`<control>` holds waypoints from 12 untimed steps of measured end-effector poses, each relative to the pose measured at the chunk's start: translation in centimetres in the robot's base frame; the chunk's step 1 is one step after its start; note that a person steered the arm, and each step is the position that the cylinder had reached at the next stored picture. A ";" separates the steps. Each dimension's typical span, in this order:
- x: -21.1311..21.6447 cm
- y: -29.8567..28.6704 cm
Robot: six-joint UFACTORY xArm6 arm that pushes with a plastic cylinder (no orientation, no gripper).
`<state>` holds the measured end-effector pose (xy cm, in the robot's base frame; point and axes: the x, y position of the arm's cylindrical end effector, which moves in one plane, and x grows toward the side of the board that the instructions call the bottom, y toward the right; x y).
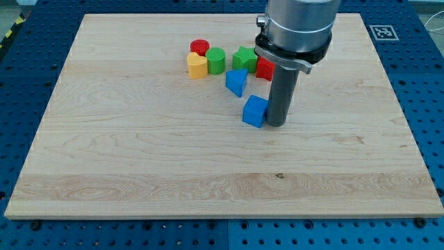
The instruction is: Move your arm towards center left
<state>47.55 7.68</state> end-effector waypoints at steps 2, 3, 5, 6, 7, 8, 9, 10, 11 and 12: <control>-0.1 -2.0; -0.1 -2.0; 1.6 1.6; 4.2 2.5; 7.5 2.0; 9.6 0.5; 10.3 -1.4; 10.3 -4.0; 10.1 -6.8; 9.9 -9.4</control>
<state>57.49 -1.71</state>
